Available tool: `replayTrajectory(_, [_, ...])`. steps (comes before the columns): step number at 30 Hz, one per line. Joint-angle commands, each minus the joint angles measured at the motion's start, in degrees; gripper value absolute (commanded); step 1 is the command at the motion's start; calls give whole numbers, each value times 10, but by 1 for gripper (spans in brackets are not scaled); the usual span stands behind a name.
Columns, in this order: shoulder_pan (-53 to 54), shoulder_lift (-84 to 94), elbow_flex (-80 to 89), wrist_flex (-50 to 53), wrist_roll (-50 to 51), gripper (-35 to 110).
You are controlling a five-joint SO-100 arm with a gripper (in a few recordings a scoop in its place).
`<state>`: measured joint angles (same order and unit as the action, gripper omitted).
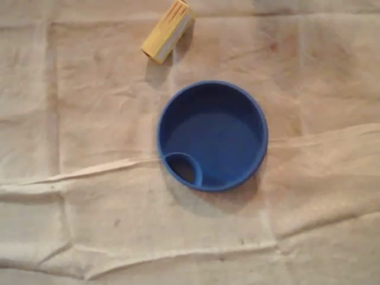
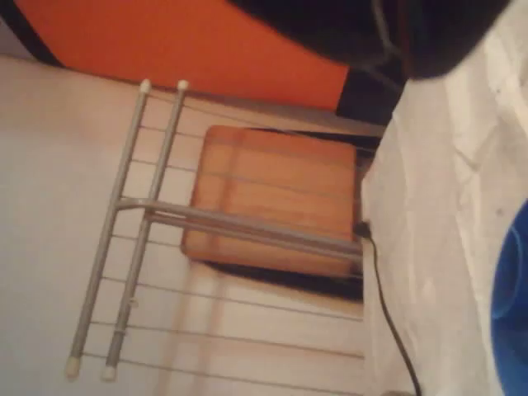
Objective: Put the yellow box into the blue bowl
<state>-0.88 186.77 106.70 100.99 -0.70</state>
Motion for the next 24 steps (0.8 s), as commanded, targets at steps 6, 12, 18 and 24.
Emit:
replayTrajectory(6, [4, -175, -15, -100, -8, 0])
replayTrajectory(12, [4, -271, -15, -164, -8, 1])
replayTrajectory(18, [4, -396, -15, -173, -30, 1])
replayTrajectory(24, [6, -483, -15, -143, -181, 1])
